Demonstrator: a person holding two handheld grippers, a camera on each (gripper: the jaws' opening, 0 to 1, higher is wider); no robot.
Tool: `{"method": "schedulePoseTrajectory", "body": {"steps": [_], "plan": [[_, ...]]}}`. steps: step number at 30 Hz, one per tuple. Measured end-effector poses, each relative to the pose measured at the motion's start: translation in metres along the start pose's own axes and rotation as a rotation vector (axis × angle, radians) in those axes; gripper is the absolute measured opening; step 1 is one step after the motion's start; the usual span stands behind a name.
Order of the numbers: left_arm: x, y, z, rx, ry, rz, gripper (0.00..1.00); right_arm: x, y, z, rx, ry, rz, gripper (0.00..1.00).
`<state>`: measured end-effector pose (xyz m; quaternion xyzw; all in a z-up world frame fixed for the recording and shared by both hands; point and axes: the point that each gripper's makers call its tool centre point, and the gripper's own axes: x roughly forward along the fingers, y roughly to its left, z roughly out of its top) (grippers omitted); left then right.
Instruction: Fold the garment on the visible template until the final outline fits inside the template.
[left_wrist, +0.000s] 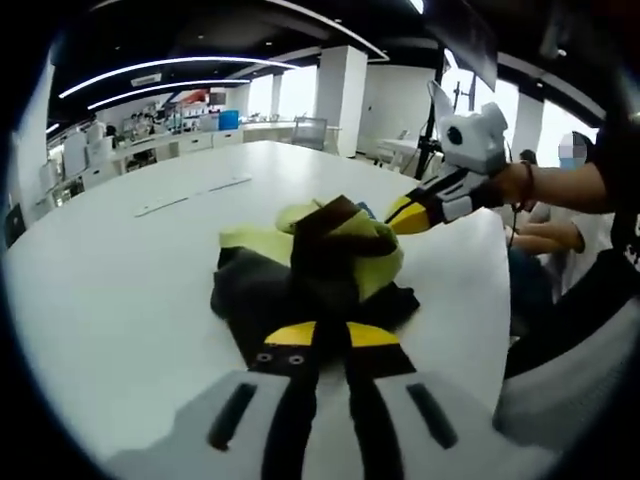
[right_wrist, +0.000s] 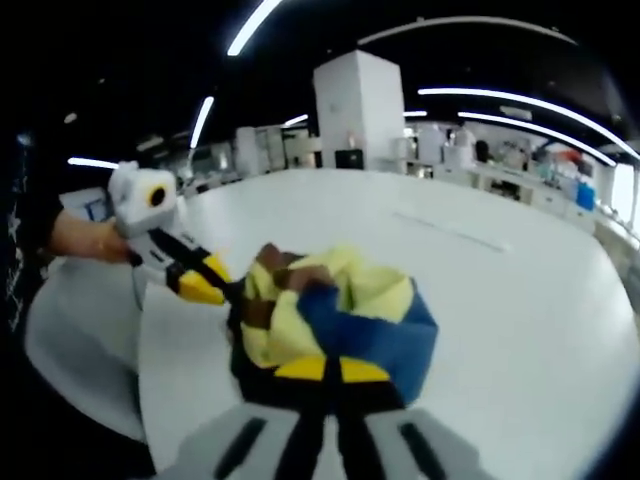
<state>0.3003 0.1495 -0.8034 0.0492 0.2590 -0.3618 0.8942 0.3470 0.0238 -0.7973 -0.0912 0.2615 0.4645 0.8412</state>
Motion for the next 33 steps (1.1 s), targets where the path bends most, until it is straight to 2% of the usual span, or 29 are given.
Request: {"method": "schedulePoseTrajectory", "body": {"steps": [2,12,14,15,17,18,19,22,23,24,27,28,30,33], "plan": [[0.001,0.005,-0.007,0.021,0.026,0.017,0.02,0.0,0.0,-0.001,-0.001,0.001,0.001,0.0],[-0.002,0.01,0.004,-0.06,-0.029,0.04,0.0,-0.006,0.0,0.004,0.023,-0.019,0.002,0.0],[-0.007,0.012,0.011,-0.05,-0.043,0.065,0.0,-0.009,0.002,0.007,0.036,-0.027,0.006,0.0],[-0.01,0.016,0.014,-0.015,-0.046,0.088,0.0,-0.012,0.002,0.009,0.038,-0.028,0.006,0.0],[-0.018,0.015,0.025,-0.022,-0.067,0.099,0.0,-0.016,0.0,0.012,0.031,-0.035,-0.002,0.0],[-0.022,0.016,0.035,-0.034,-0.108,0.113,0.0,-0.017,0.0,0.014,0.031,-0.038,-0.003,0.0],[-0.025,0.017,0.04,-0.044,-0.123,0.118,0.0,-0.019,0.0,0.017,0.031,-0.043,-0.002,0.0],[-0.033,0.023,0.052,-0.035,-0.144,0.143,0.0,-0.026,-0.004,0.025,0.018,-0.058,-0.018,0.0],[-0.038,0.023,0.064,-0.027,-0.156,0.157,0.0,-0.028,-0.005,0.026,0.013,-0.058,-0.02,0.0],[-0.039,0.023,0.066,-0.025,-0.16,0.159,0.0,-0.03,-0.005,0.028,0.003,-0.057,-0.025,0.0],[-0.044,0.027,0.081,0.003,-0.187,0.175,0.0,-0.037,-0.007,0.039,-0.027,-0.067,-0.044,0.0],[-0.048,0.029,0.09,0.049,-0.213,0.186,0.0,-0.04,-0.01,0.043,-0.037,-0.076,-0.054,0.0],[-0.05,0.029,0.094,0.05,-0.206,0.191,0.0,-0.044,-0.012,0.049,-0.042,-0.085,-0.06,0.0],[-0.054,0.035,0.105,0.05,-0.236,0.204,0.0,-0.049,-0.017,0.057,-0.061,-0.095,-0.082,0.0]]}}
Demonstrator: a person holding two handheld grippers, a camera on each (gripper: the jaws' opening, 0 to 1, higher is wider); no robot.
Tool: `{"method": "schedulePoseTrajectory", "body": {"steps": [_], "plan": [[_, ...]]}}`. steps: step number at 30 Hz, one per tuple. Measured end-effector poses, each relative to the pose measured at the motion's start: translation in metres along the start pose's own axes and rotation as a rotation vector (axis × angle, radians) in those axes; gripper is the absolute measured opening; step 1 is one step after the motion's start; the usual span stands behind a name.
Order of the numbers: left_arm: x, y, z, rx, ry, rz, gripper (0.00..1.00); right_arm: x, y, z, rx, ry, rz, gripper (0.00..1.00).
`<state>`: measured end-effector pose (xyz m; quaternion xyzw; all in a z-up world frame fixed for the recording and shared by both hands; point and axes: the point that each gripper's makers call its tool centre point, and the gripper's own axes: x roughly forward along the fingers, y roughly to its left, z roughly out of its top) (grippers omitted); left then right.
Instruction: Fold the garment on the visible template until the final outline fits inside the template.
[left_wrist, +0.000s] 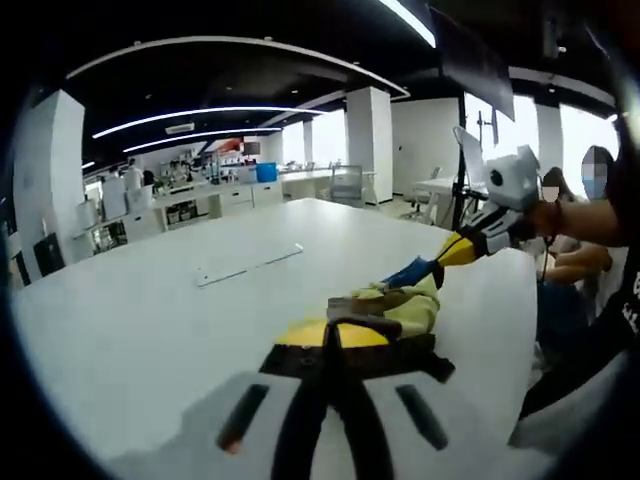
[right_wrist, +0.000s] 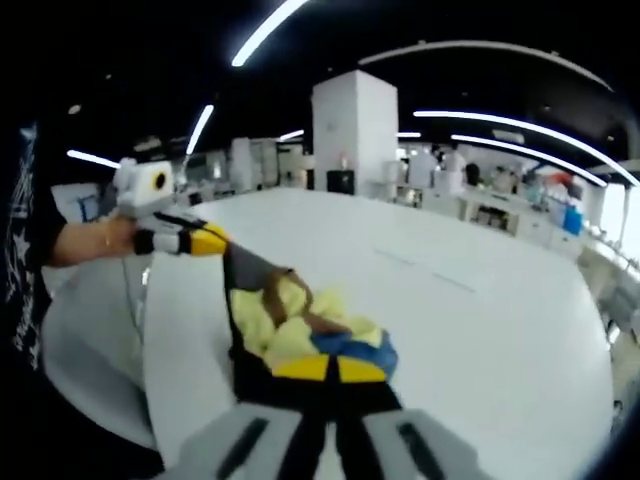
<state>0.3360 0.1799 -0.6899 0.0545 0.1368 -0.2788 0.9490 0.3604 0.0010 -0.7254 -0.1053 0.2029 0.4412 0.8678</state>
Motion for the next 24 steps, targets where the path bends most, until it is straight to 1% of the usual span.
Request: {"method": "schedulePoseTrajectory", "body": {"steps": [3,4,5,7,9,10,12,13,16,17,18,19,20,22,23,24], "plan": [[0.002,0.01,0.012,-0.028,-0.055,0.002,0.0,-0.002,-0.008,0.008,-0.017,-0.014,-0.018,0.0],[0.002,0.013,0.014,-0.038,-0.065,0.002,0.0,-0.002,-0.012,0.01,-0.021,-0.012,-0.022,0.0],[0.002,0.018,0.018,-0.032,-0.077,0.005,0.0,-0.002,-0.014,0.012,-0.025,-0.011,-0.027,0.0],[0.003,0.029,0.025,-0.026,-0.087,0.018,0.0,-0.002,-0.023,0.016,-0.034,-0.007,-0.045,0.0],[0.004,0.04,0.03,-0.022,-0.101,0.032,0.0,-0.003,-0.029,0.024,-0.044,-0.021,-0.059,0.0],[0.005,0.05,0.034,-0.029,-0.117,0.04,0.0,-0.003,-0.033,0.026,-0.044,-0.023,-0.065,0.0],[0.007,0.06,0.037,-0.038,-0.126,0.046,0.0,-0.002,-0.042,0.031,-0.055,-0.028,-0.083,0.0],[0.009,0.07,0.041,-0.039,-0.136,0.061,0.0,-0.001,-0.044,0.033,-0.055,-0.029,-0.089,0.0],[0.016,0.079,0.047,-0.054,-0.151,0.073,0.0,0.003,-0.054,0.04,-0.063,-0.035,-0.106,0.0],[0.018,0.083,0.048,-0.061,-0.158,0.078,0.0,0.004,-0.057,0.041,-0.049,-0.043,-0.108,0.0],[0.023,0.088,0.048,-0.083,-0.162,0.094,0.0,0.008,-0.062,0.045,0.022,-0.074,-0.106,0.0],[0.026,0.091,0.047,-0.086,-0.16,0.099,0.0,0.01,-0.064,0.049,0.05,-0.091,-0.11,0.0],[0.031,0.094,0.045,-0.098,-0.147,0.117,0.0,0.013,-0.071,0.051,0.077,-0.105,-0.115,0.0],[0.04,0.1,0.041,-0.124,-0.139,0.12,0.0,0.018,-0.082,0.051,0.095,-0.102,-0.127,0.0],[0.043,0.104,0.038,-0.154,-0.133,0.13,0.0,0.021,-0.086,0.051,0.097,-0.101,-0.131,0.0],[0.048,0.107,0.039,-0.158,-0.138,0.128,0.0,0.024,-0.092,0.051,0.108,-0.098,-0.143,0.0]]}}
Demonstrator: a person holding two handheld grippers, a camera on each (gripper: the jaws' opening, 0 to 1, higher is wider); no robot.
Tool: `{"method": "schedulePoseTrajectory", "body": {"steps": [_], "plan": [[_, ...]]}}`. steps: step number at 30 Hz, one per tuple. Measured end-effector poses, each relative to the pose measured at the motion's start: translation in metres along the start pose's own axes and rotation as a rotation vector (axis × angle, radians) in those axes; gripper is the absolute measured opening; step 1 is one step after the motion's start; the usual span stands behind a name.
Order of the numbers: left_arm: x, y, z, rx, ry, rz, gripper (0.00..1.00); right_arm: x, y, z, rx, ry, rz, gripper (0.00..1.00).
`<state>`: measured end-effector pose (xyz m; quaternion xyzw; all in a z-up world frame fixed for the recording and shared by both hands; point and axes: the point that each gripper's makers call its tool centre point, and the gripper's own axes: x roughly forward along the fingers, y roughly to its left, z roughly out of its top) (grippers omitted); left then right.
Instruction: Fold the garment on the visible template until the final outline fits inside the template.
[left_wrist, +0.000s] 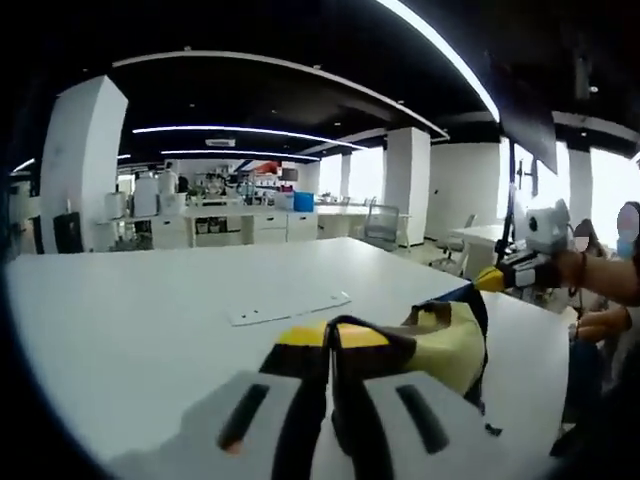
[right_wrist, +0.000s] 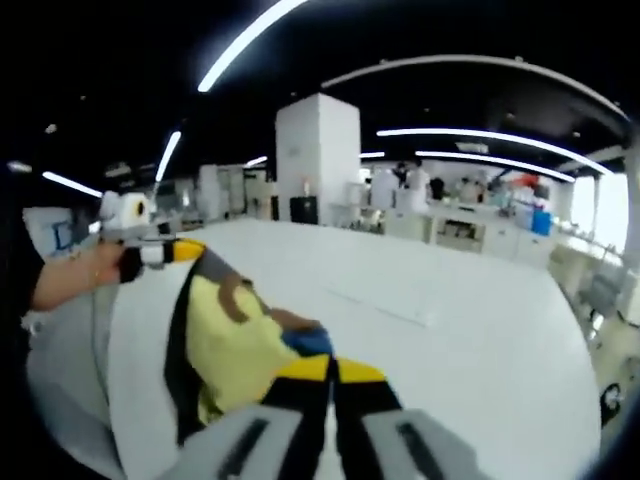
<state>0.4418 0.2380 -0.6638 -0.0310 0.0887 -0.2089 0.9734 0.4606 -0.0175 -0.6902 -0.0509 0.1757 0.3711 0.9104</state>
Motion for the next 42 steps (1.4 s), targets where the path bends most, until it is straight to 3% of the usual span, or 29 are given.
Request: {"method": "schedulePoseTrajectory", "body": {"steps": [5,8,12,17,24,29,35,42], "plan": [[0.026,0.014,-0.009,-0.015,0.025,0.047,0.0,0.014,-0.018,0.0,0.036,0.012,-0.054,0.0],[0.042,0.025,-0.019,0.027,0.066,0.062,0.0,0.029,-0.032,-0.003,0.062,0.015,-0.094,0.0],[0.063,0.032,-0.029,-0.02,0.082,0.066,0.0,0.051,-0.049,-0.009,0.084,0.029,-0.143,0.0],[0.087,0.046,-0.052,-0.028,0.137,0.098,0.0,0.076,-0.075,-0.023,0.121,0.063,-0.223,0.0],[0.119,0.054,-0.087,-0.021,0.223,0.13,0.0,0.105,-0.089,-0.042,0.165,0.089,-0.28,0.0],[0.127,0.057,-0.105,-0.089,0.261,0.162,0.0,0.117,-0.101,-0.062,0.188,0.131,-0.333,0.0],[0.137,0.07,-0.126,-0.081,0.316,0.215,0.0,0.128,-0.109,-0.08,0.2,0.168,-0.373,0.0],[0.139,0.075,-0.135,-0.092,0.327,0.23,0.0,0.135,-0.111,-0.094,0.201,0.207,-0.393,0.0]]}}
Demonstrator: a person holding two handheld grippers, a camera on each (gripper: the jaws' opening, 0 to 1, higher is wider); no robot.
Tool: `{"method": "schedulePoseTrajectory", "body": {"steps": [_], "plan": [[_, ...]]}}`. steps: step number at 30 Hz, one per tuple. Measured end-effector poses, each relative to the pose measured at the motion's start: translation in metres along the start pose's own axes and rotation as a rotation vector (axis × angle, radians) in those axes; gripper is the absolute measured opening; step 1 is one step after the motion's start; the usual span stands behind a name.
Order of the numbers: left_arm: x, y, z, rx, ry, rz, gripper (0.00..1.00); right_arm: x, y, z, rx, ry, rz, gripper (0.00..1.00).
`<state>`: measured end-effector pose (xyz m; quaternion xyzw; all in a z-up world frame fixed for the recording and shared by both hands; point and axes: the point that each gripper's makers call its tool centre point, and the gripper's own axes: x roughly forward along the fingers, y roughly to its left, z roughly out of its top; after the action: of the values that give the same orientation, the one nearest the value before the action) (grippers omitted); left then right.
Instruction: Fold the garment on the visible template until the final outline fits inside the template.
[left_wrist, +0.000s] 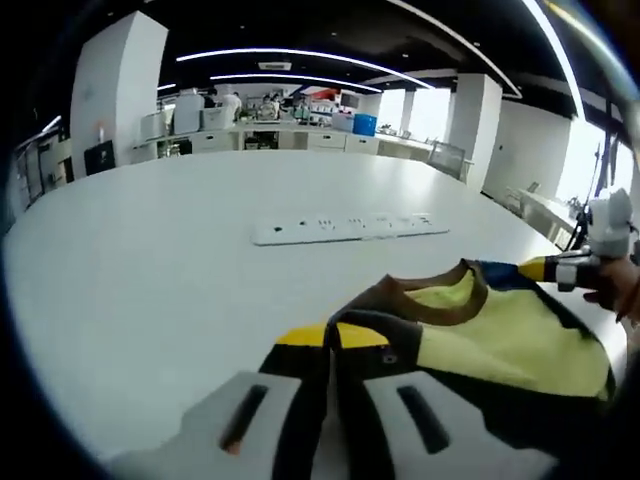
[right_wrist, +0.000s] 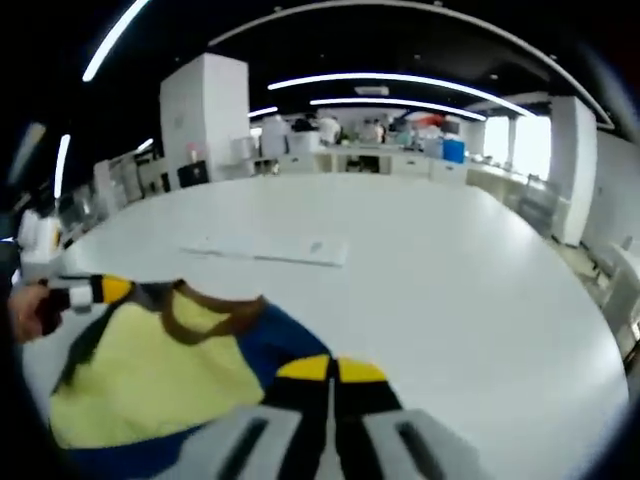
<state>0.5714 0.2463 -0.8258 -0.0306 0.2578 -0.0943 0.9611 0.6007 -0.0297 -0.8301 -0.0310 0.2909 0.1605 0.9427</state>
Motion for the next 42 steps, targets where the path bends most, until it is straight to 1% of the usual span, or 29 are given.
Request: {"method": "schedulePoseTrajectory", "body": {"steps": [4,6,7,8,9,10,11,14,15,16,17,19,20,22,23,25,28,29,30,33,36,37,40,42], "plan": [[0.0,0.0,-0.004,-0.001,0.016,-0.003,0.0,0.0,0.004,0.0,-0.007,0.002,0.005,0.0],[-0.002,0.0,-0.005,-0.04,0.022,-0.011,0.0,0.001,0.008,-0.002,-0.035,0.026,0.015,0.0],[-0.004,0.0,-0.004,-0.035,0.022,-0.008,0.0,-0.001,0.01,-0.002,-0.058,0.031,0.023,0.0],[-0.007,0.0,-0.001,-0.005,0.017,0.002,0.01,-0.003,0.013,0.0,-0.071,0.026,0.031,0.0],[-0.009,-0.001,0.0,0.007,0.018,0.0,0.02,-0.006,0.014,0.001,-0.066,0.025,0.038,0.0],[-0.006,0.001,0.002,0.017,0.017,-0.001,0.05,-0.008,0.017,0.002,-0.054,0.027,0.05,0.04],[-0.007,0.001,0.003,0.02,0.016,-0.004,0.08,-0.009,0.018,0.004,-0.048,0.026,0.053,0.11],[-0.018,-0.001,0.01,0.022,0.0,-0.006,0.19,-0.015,0.025,0.01,-0.047,0.015,0.081,0.24],[-0.022,-0.002,0.012,0.024,-0.008,-0.005,0.24,-0.016,0.026,0.011,-0.044,0.014,0.087,0.28],[-0.02,0.001,0.015,0.027,-0.017,-0.005,0.31,-0.019,0.03,0.013,-0.034,0.01,0.104,0.32],[-0.022,-0.001,0.019,0.034,-0.033,-0.011,0.36,-0.022,0.033,0.016,-0.021,0.003,0.117,0.38],[-0.028,-0.004,0.023,0.044,-0.041,-0.018,0.46,-0.026,0.038,0.022,0.006,-0.013,0.144,0.49],[-0.029,-0.004,0.025,0.048,-0.045,-0.022,0.5,-0.03,0.043,0.025,0.019,-0.016,0.164,0.56],[-0.031,-0.004,0.031,0.055,-0.064,-0.032,0.57,-0.039,0.053,0.03,0.031,-0.027,0.21,0.64],[-0.035,-0.005,0.035,0.057,-0.078,-0.037,0.61,-0.041,0.054,0.031,0.028,-0.027,0.222,0.67],[-0.045,-0.011,0.038,0.06,-0.088,-0.045,0.68,-0.05,0.06,0.035,0.011,-0.033,0.251,0.72],[-0.057,-0.019,0.038,0.083,-0.086,-0.078,0.78,-0.066,0.068,0.036,0.005,-0.042,0.294,0.85],[-0.06,-0.021,0.037,0.094,-0.082,-0.081,0.82,-0.067,0.069,0.037,0.006,-0.043,0.306,0.9],[-0.067,-0.025,0.037,0.107,-0.08,-0.089,0.88,-0.071,0.072,0.036,0.003,-0.043,0.32,0.92],[-0.078,-0.039,0.032,0.142,-0.078,-0.161,0.93,-0.083,0.074,0.032,-0.019,-0.037,0.339,0.96],[-0.089,-0.048,0.025,0.165,-0.062,-0.197,0.99,-0.093,0.078,0.028,-0.048,-0.047,0.362,0.98],[-0.094,-0.054,0.023,0.178,-0.063,-0.221,0.99,-0.101,0.081,0.023,-0.057,-0.044,0.375,0.99],[-0.108,-0.069,0.018,0.211,-0.06,-0.267,0.99,-0.109,0.085,0.015,-0.065,-0.037,0.397,0.99],[-0.114,-0.075,0.013,0.239,-0.053,-0.293,0.99,-0.116,0.088,0.009,-0.068,-0.034,0.413,0.99]]}}
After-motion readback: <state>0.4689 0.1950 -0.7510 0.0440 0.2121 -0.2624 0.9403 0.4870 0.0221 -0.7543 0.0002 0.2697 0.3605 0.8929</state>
